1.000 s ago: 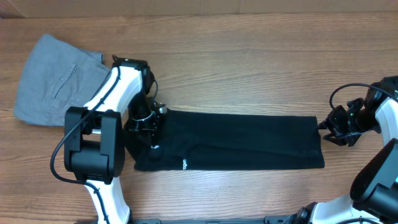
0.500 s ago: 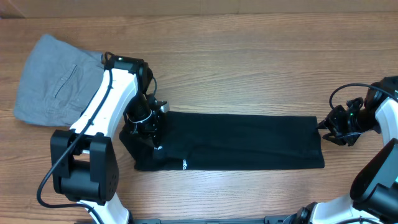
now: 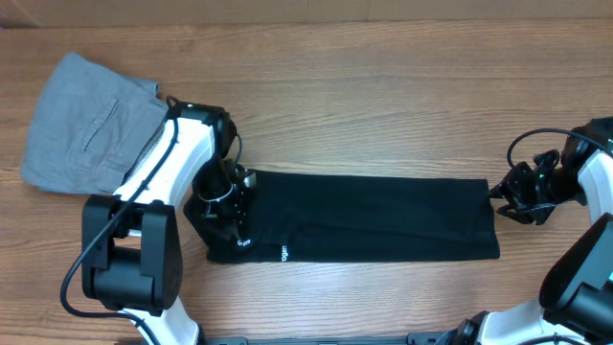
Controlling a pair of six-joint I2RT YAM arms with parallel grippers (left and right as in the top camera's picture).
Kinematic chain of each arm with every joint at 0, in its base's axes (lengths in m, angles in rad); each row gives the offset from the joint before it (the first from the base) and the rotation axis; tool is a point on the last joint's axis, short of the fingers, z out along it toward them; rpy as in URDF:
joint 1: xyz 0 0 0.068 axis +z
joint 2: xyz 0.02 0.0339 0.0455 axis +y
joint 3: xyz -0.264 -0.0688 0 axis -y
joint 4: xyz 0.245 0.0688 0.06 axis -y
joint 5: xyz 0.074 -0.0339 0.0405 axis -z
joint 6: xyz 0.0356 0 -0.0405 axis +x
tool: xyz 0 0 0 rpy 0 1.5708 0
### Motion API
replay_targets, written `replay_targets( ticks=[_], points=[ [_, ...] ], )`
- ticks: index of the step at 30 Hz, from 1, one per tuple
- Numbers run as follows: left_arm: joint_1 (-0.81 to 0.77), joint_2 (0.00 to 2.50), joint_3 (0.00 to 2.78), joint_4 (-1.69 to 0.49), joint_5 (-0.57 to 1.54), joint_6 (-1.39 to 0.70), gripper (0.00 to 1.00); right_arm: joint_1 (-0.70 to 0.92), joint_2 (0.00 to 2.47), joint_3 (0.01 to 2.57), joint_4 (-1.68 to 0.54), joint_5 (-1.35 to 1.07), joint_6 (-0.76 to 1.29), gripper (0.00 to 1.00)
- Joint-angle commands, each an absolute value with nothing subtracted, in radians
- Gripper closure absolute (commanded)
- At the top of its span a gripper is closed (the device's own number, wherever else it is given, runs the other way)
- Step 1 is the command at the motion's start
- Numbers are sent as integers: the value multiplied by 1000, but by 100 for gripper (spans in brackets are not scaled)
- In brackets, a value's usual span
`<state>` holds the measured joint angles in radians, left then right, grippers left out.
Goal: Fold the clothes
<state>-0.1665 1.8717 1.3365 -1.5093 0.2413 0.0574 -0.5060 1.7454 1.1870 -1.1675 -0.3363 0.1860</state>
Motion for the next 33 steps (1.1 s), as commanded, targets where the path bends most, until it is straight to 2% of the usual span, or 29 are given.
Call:
replay_targets(
  ticks=[1, 4, 7, 14, 19, 23, 25, 30, 33],
  points=[
    [-124, 1860, 1375, -1460, 199, -6, 69, -505, 1720, 1187, -1160, -346, 182, 57],
    [-68, 1860, 1391, -1361, 189, -37, 64, -505, 1720, 1186, -1155, -346, 182, 54],
    [-15, 1861, 1379, -1236, 179, -68, 52, -504, 1720, 1186, -1151, -347, 183, 53],
    [12, 1885, 1319, -1089, 267, -68, 48, -504, 1721, 1185, -1126, -369, 183, 52],
    [11, 1891, 1253, -993, 404, -81, 52, -504, 1721, 1185, -1119, -373, 186, 51],
    [11, 1891, 1232, -989, 373, -82, 53, -504, 1721, 1185, -1119, -373, 186, 51],
    [13, 1891, 1221, -971, 360, -83, 59, -504, 1721, 1185, -1119, -373, 186, 51],
    [13, 1890, 1211, -934, 393, -83, 96, -504, 1721, 1185, -1111, -372, 186, 51],
    [21, 1889, 1212, -966, 383, -83, 96, -504, 1721, 1185, -1102, -371, 186, 49]
  ],
)
